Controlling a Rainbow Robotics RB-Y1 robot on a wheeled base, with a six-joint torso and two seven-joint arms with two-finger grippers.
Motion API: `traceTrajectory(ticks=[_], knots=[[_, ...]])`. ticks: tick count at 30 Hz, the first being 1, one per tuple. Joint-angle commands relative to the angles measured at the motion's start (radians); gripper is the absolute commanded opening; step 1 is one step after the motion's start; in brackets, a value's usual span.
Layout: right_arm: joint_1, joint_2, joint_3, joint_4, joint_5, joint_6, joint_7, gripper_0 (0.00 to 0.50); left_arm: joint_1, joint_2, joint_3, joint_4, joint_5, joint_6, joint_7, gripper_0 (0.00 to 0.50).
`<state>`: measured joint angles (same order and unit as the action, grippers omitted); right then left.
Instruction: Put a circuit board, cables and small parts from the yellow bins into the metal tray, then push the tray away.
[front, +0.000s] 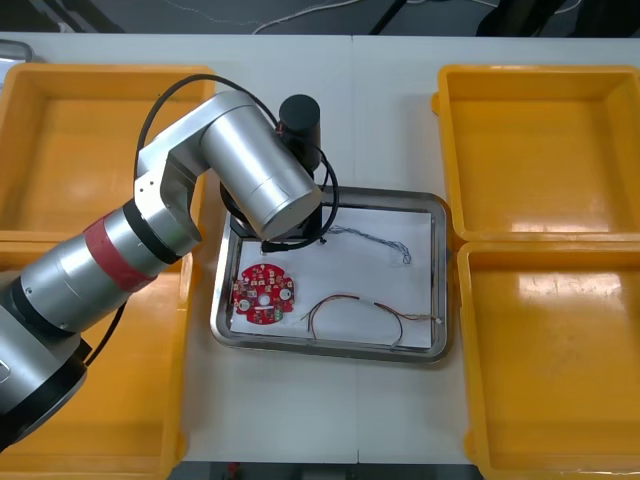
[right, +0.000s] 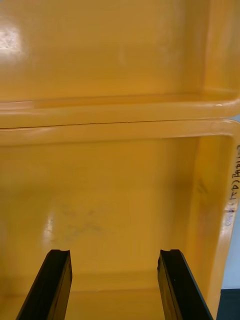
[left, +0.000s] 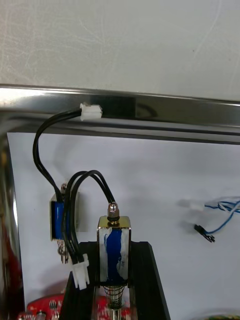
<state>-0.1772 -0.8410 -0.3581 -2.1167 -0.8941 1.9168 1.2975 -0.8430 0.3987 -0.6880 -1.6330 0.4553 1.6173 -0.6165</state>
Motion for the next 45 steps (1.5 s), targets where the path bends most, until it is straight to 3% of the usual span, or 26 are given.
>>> traceTrajectory(ticks=[1, 10, 11, 12, 13, 18, 23, 29, 33, 37, 41, 45], knots=[[0.008, 0.013, -0.021, -0.040, -0.014, 0.003, -0.027, 0.500, -0.045, -0.026, -0.025, 0.005, -0.018, -0.022, -0.068, 0.000], [0.002, 0.013, -0.010, -0.045, -0.031, 0.003, -0.026, 0.500, -0.042, -0.028, -0.025, 0.007, -0.020, -0.019, -0.069, 0.000], [-0.001, 0.013, -0.007, -0.046, -0.036, 0.003, -0.024, 0.500, -0.042, -0.026, -0.025, 0.007, -0.020, -0.019, -0.069, 0.024], [-0.004, 0.011, -0.004, -0.046, -0.036, 0.003, -0.024, 0.500, -0.042, -0.028, -0.025, 0.007, -0.020, -0.019, -0.068, 0.102], [-0.004, 0.011, 0.002, -0.045, -0.036, 0.003, -0.026, 0.500, -0.042, -0.026, -0.025, 0.007, -0.020, -0.019, -0.068, 0.235], [-0.005, 0.013, 0.004, -0.046, -0.040, 0.003, -0.023, 0.500, -0.042, -0.026, -0.022, 0.007, -0.020, -0.017, -0.065, 0.500], [-0.008, 0.013, 0.018, -0.071, -0.048, 0.003, -0.021, 0.500, -0.044, -0.026, -0.007, -0.013, -0.017, 0.006, -0.066, 0.500], [-0.054, 0.011, 0.062, -0.106, -0.054, 0.003, -0.032, 0.500, -0.044, -0.018, 0.070, -0.106, 0.026, 0.124, -0.071, 0.500], [-0.082, 0.011, 0.097, -0.118, -0.074, 0.003, -0.026, 0.500, -0.056, 0.003, 0.139, -0.188, 0.097, 0.223, -0.075, 0.500], [-0.111, 0.013, 0.120, -0.123, -0.138, 0.003, -0.017, 0.500, -0.073, 0.028, 0.197, -0.240, 0.155, 0.297, -0.078, 0.500], [-0.147, 0.013, 0.160, -0.144, -0.192, 0.003, -0.020, 0.500, -0.082, 0.068, 0.286, -0.284, 0.215, 0.303, -0.108, 0.500], [-0.163, 0.013, 0.203, -0.183, -0.197, 0.003, -0.021, 0.500, -0.065, 0.130, 0.377, -0.304, 0.264, 0.303, -0.184, 0.500]])
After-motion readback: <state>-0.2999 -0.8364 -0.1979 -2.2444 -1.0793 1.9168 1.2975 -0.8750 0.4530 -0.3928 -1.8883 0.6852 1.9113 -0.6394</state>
